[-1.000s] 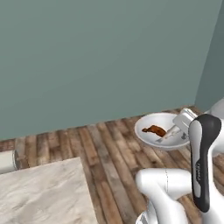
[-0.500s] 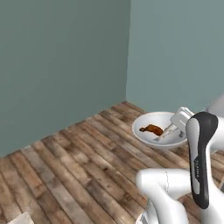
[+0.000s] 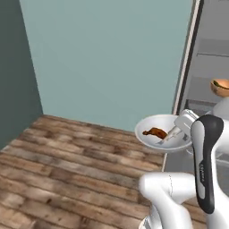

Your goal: Place the bowl with the squash and avocado on the second highest shelf of the fridge. Place the bowl with the chicken drumstick and fish on the top shelf of the fridge.

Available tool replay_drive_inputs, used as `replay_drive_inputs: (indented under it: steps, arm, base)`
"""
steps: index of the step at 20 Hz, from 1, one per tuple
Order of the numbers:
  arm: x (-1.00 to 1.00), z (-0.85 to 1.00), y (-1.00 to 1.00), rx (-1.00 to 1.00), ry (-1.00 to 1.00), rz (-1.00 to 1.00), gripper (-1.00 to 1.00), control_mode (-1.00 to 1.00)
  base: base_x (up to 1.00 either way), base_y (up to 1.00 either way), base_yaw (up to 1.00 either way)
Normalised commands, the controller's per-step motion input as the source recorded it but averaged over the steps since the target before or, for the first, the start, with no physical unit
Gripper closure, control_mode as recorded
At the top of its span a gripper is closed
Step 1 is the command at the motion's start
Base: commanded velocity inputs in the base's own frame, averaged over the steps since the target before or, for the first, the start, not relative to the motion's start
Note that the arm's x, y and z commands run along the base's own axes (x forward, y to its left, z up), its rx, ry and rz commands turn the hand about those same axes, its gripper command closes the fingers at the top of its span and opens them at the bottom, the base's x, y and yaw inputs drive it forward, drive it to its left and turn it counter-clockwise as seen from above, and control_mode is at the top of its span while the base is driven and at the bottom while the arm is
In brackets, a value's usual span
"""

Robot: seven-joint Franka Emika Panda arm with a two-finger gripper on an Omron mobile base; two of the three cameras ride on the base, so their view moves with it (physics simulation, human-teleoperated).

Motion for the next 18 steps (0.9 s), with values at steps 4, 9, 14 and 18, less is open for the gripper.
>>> replay_drive_inputs:
  steps: [4, 9, 14, 18]
  arm:
    - [0.00, 0.00, 0.00, 0.00, 0.00, 0.00, 1.00, 1.00]
    - [0.00, 0.00, 0.00, 0.00, 0.00, 0.00, 1.00, 1.00]
    - [0.00, 0.00, 0.00, 0.00, 0.00, 0.00, 1.00, 1.00]
    - [0.00, 0.00, 0.00, 0.00, 0.00, 0.00, 1.00, 1.00]
  base:
    - [0.55, -0.08, -0.68]
    - [0.82, -0.23, -0.52]
    - [1.00, -0.45, -0.28]
    - [0.95, -0.84, -0.23]
